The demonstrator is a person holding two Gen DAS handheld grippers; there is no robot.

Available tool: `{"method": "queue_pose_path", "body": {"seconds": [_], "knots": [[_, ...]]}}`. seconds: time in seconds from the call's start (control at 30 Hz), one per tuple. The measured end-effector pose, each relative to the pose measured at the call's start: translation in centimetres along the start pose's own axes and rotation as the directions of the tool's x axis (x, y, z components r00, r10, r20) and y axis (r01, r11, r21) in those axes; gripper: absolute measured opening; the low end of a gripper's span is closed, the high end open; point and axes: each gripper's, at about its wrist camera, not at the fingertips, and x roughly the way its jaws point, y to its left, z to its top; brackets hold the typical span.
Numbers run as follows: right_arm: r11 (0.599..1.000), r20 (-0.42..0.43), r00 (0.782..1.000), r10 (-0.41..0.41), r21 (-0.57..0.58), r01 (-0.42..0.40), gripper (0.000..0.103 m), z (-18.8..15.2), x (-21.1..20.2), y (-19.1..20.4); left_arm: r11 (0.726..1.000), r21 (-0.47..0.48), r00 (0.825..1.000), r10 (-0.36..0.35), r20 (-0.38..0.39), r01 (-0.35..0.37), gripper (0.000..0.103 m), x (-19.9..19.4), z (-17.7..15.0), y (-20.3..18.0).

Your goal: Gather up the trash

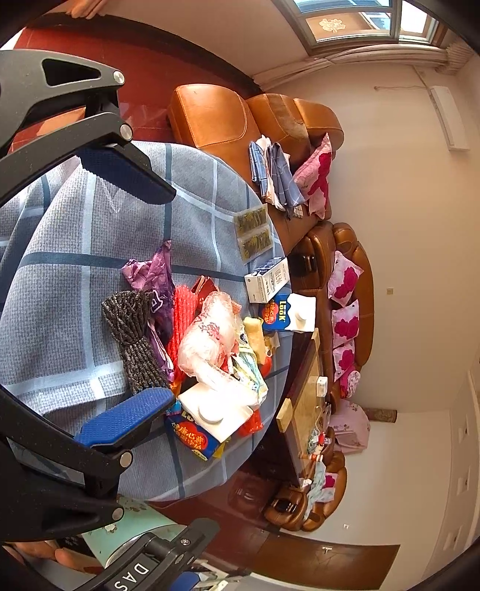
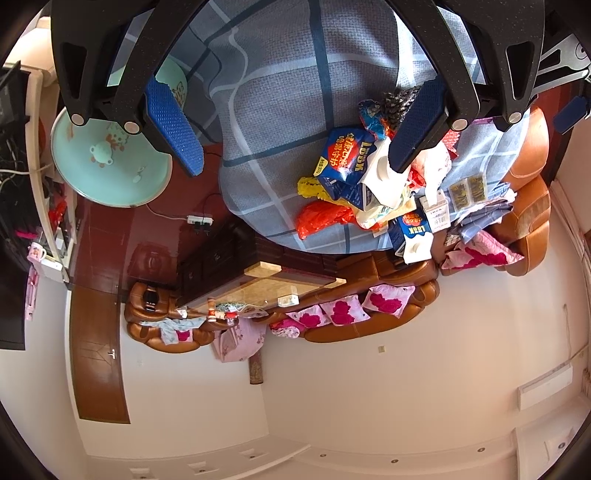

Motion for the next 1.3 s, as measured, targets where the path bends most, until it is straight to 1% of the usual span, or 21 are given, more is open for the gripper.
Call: {"method": "queue_pose_path", "body": {"seconds": [0.27,1.3], "knots": [[1.000,0.000,1.000,0.000,0.004,0.000,0.098,0.07,-0.12,-0.16,1.000,-0.009,1.000,-0.012,-0.006,0.012,0.097,-0.26,-0.30,-0.42],[1.000,0.005,1.000,0.004,0.006,-0.004,0.098,-0.02,-0.45,-0.27,1.000,-0.012,1.000,-0.017,-0.009,0.017,0.097,-0.19,-0.22,-0.26]]}}
